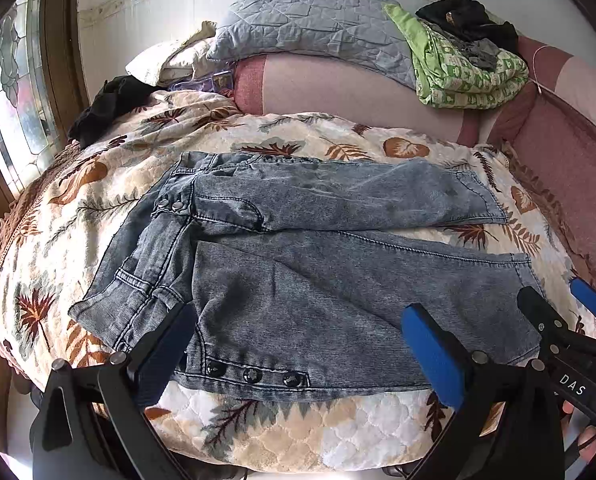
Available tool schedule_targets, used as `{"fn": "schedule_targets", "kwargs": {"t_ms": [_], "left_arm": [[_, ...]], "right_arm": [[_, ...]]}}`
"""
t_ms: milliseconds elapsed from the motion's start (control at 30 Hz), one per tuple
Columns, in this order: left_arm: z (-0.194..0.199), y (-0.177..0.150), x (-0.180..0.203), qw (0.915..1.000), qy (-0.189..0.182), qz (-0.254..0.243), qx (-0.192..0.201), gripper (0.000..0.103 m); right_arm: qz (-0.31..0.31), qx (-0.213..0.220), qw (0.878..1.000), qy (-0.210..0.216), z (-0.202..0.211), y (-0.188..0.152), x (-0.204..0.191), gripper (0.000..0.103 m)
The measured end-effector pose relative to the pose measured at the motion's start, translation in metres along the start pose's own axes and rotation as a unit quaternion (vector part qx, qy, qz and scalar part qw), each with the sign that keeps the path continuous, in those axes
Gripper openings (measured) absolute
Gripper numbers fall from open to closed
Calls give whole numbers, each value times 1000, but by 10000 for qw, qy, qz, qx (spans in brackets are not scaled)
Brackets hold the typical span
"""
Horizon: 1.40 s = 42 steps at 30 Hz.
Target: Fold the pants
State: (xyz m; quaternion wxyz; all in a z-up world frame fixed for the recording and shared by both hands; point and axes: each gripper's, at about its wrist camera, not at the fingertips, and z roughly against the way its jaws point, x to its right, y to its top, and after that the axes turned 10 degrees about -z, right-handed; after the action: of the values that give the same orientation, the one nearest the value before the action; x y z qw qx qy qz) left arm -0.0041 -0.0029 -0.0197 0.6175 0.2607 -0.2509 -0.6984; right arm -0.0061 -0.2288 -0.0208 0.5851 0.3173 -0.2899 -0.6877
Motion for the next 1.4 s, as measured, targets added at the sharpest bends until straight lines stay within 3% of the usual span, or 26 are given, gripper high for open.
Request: {"fn": "schedule_targets", "kwargs": {"t_ms": [467,700,833,967,1033,1133,1400], "left_arm": [[-5,2,-6,9999,-88,70,-95,103],[-30,4,-61,9952,-567,697,-378,103],[-45,18,-93,9939,-733,715,-408,103],[-56,41,-126,9857,-1327,1000,-268,103],[-67,56,-143,9819,-1457,1180,-266,103],[-92,80,-171,9787,-1395,1460,-383,103],[-186,140,-227,9809,-597,1576,-974,103]], "right_arm": [[-30,-35,10000,50,-2,2,4,103],[-404,-350,9978,393,-17,21,39,103],[-608,-357,9967,396,-36,54,71,103],[-898,-631,9923,571,-73,97,104,103],[-1106,-849,9882,635,-99,120,120,103],[-1304,-1126,9826,695,-139,155,140,103],[-1093,-1764,9777,317,-255,208,158,96]]}}
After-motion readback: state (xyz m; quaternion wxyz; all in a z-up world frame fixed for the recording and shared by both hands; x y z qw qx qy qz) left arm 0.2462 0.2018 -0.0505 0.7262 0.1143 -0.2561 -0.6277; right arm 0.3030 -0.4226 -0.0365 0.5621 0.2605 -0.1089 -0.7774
